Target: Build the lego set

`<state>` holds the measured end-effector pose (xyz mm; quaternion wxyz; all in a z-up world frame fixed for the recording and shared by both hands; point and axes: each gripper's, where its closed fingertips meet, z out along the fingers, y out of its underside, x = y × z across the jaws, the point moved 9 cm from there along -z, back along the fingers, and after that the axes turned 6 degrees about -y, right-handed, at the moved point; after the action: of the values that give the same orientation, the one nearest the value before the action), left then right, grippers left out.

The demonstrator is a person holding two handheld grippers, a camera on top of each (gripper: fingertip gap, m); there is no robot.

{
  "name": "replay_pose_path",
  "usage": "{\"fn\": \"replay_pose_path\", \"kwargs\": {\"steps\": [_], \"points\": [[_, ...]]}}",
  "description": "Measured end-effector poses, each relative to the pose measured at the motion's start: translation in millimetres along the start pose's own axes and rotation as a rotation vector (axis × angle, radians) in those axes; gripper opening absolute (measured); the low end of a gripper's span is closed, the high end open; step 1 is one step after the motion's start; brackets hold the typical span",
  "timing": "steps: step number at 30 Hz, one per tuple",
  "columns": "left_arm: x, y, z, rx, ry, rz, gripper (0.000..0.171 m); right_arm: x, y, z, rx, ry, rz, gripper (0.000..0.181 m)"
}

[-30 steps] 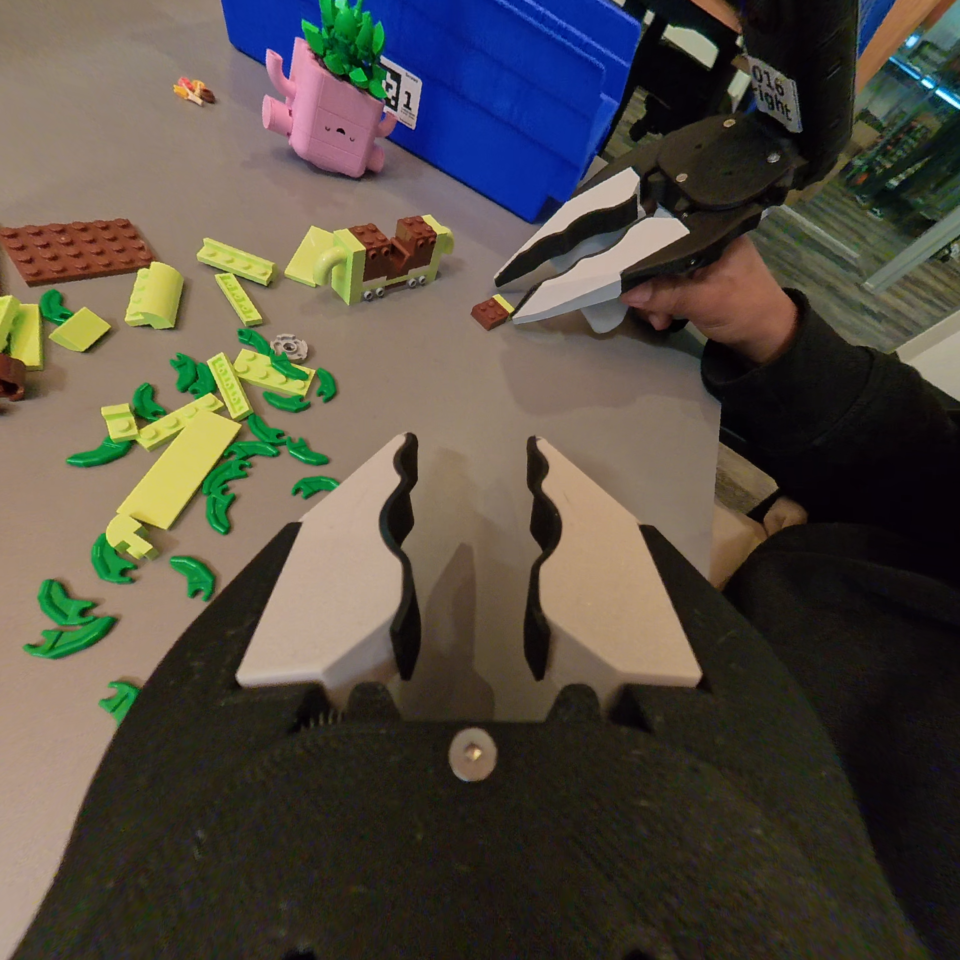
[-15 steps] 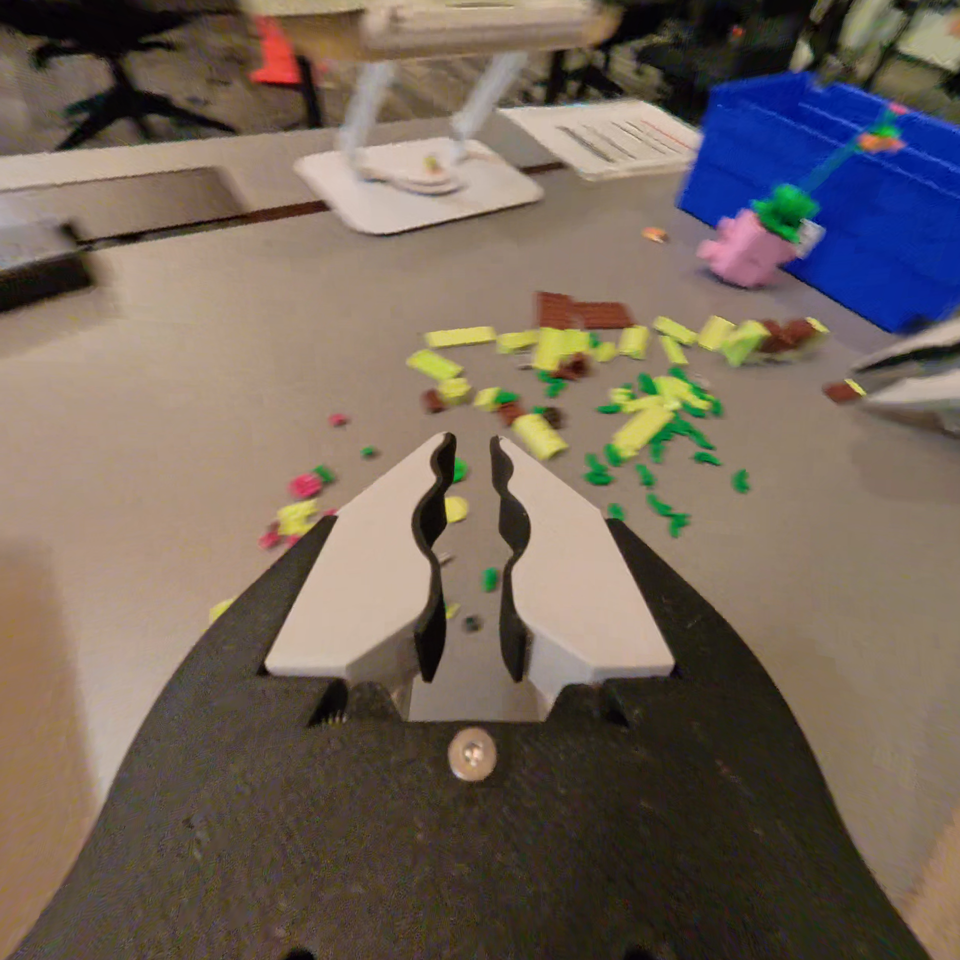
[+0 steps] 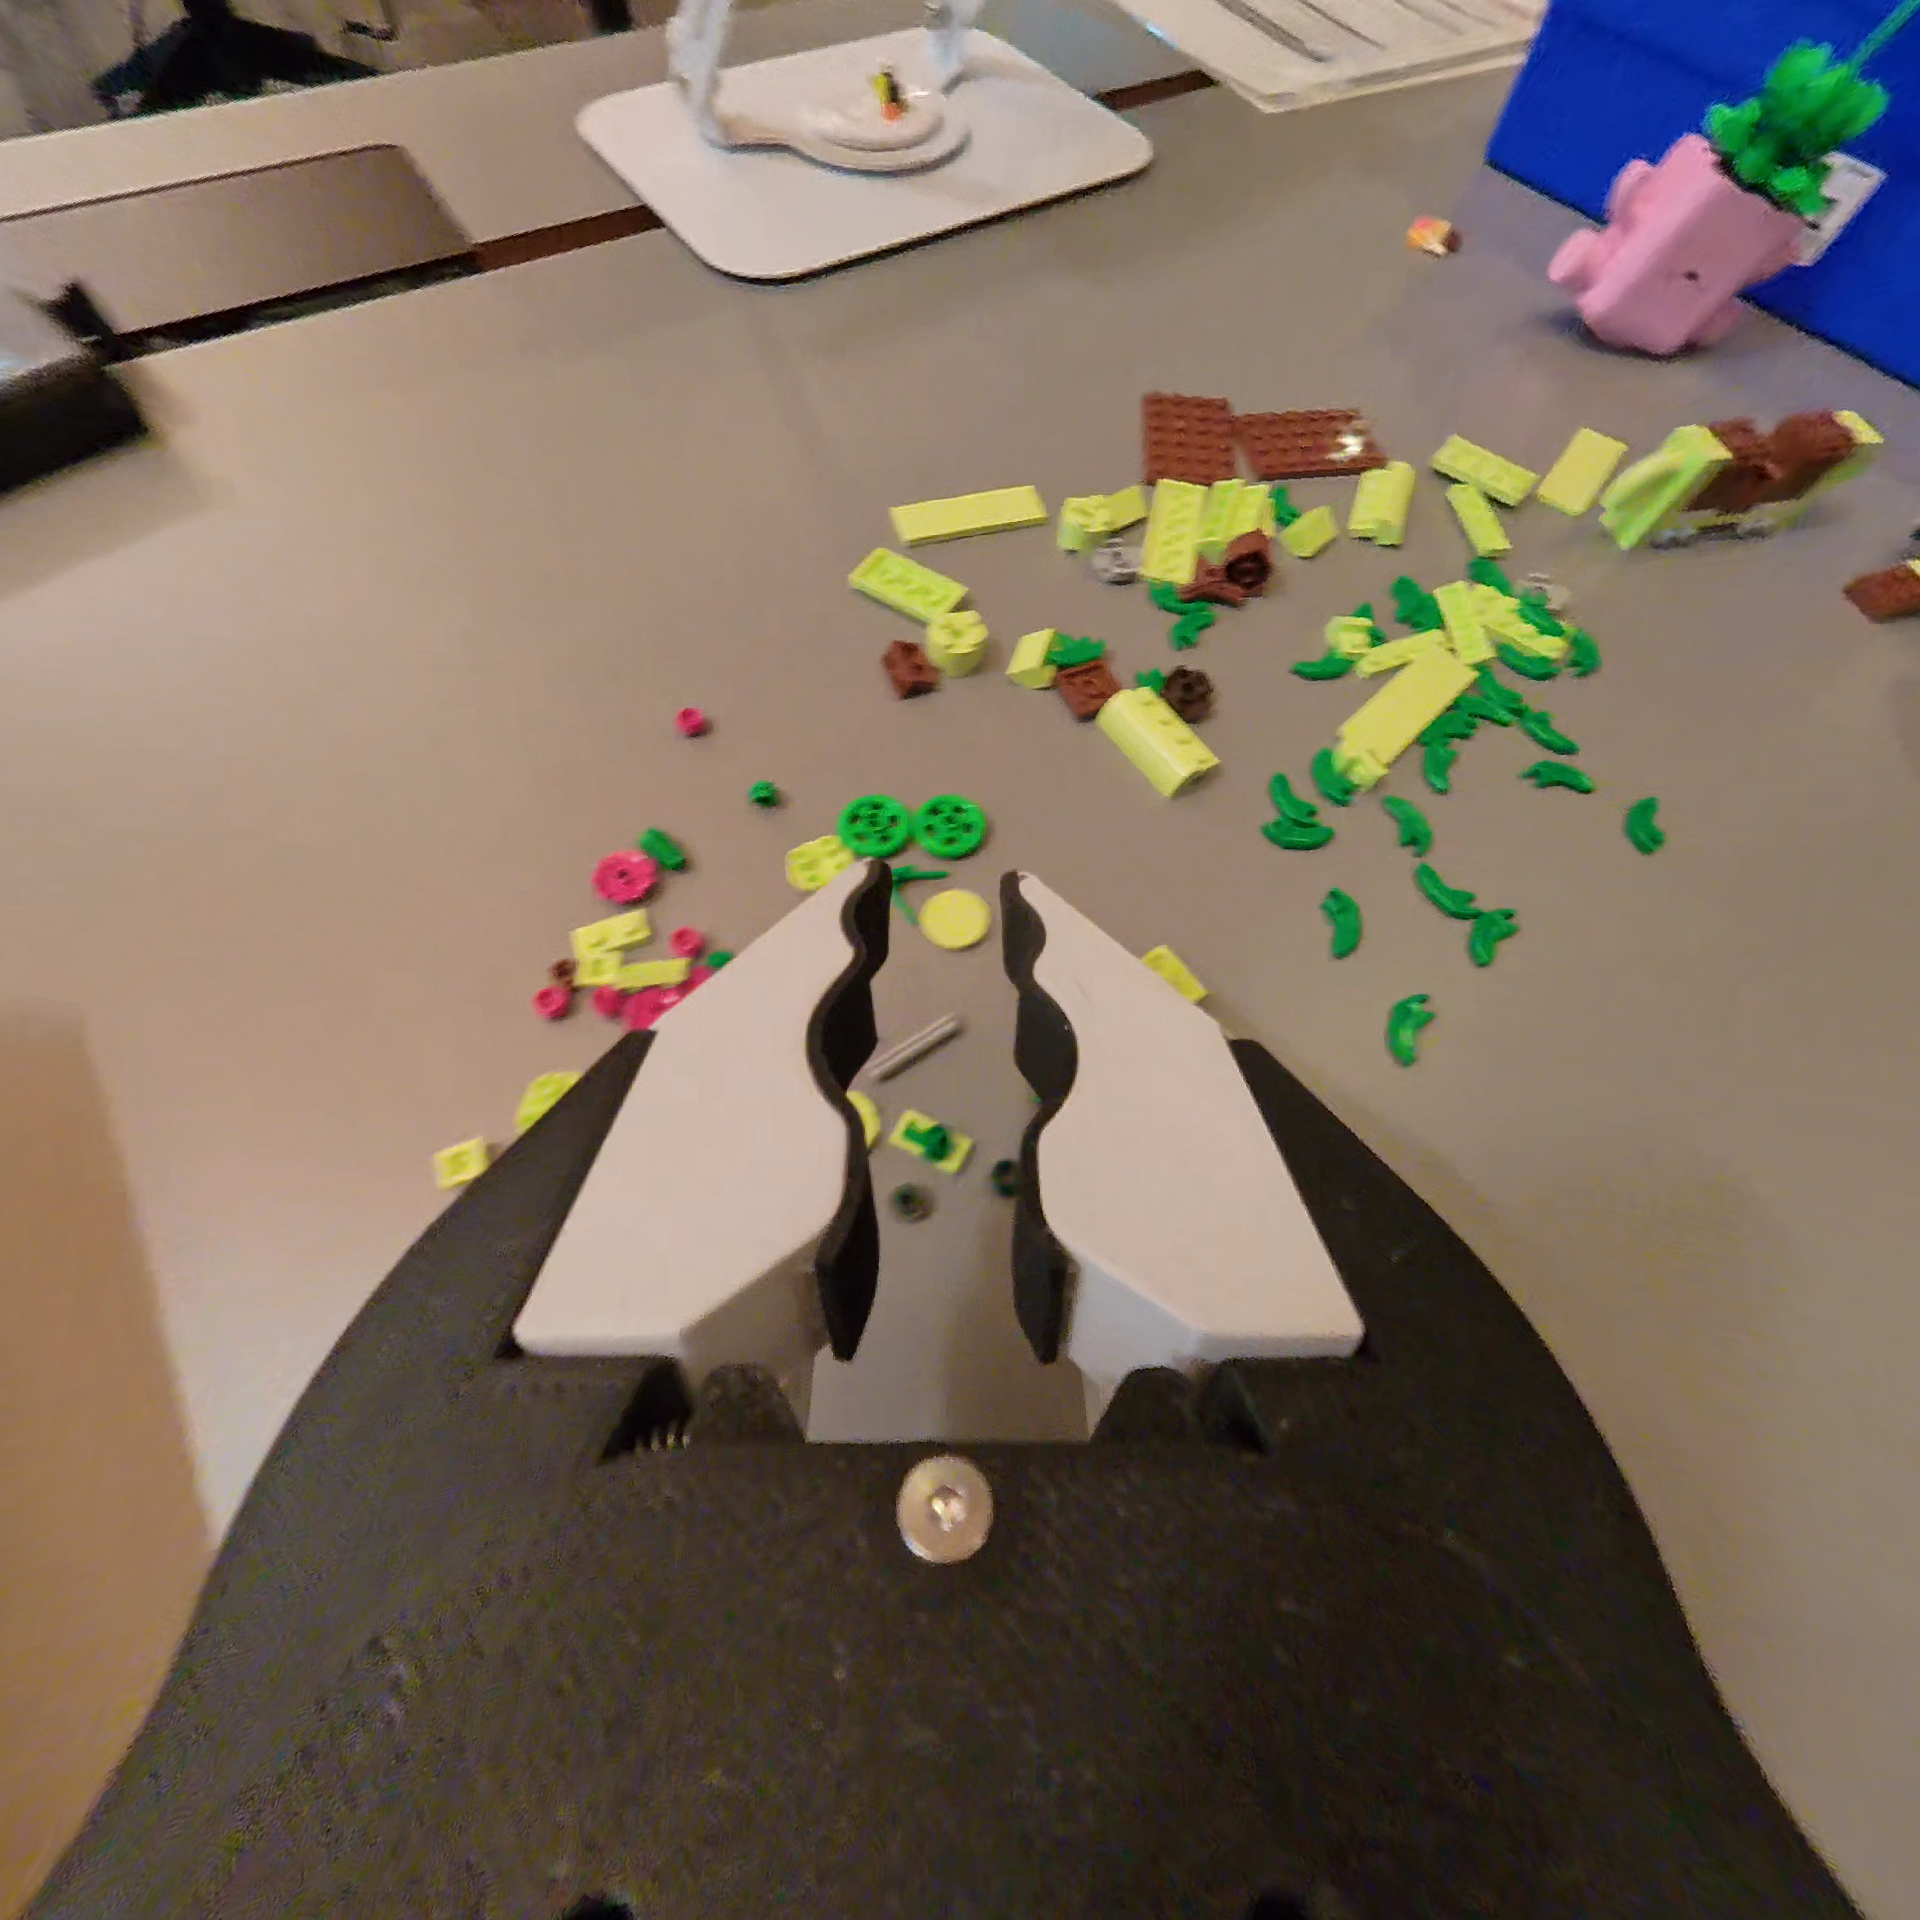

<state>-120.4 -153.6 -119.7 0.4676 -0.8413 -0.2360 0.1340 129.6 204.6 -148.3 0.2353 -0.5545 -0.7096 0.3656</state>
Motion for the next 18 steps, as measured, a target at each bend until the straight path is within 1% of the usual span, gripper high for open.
{"fn": "replay_pose_path", "kwargs": {"steps": [3,7,10,15,17,18], "points": [[22,-5,7,-0.002,0.069,0.022,0.020,-1,0,-1,0.006,-0.003,-0.008,0.026],[39,-8,16,-0.022,0.089,0.072,0.021,-2,0,-1,0.011,-0.006,-0.014,0.026],[40,-10,22,-0.033,0.068,0.083,0.021,-2,0,-1,0.007,-0.007,-0.014,0.026],[38,-28,41,-0.062,0.074,0.075,0.022,0,0,-1,0.010,-0.016,0.000,0.027],[38,-35,58,-0.109,0.078,0.086,0.021,0,0,-1,0.012,-0.017,0.000,0.027],[37,-36,68,-0.159,0.071,0.088,0.021,-1,0,-1,0.012,-0.017,-0.001,0.027]]}}
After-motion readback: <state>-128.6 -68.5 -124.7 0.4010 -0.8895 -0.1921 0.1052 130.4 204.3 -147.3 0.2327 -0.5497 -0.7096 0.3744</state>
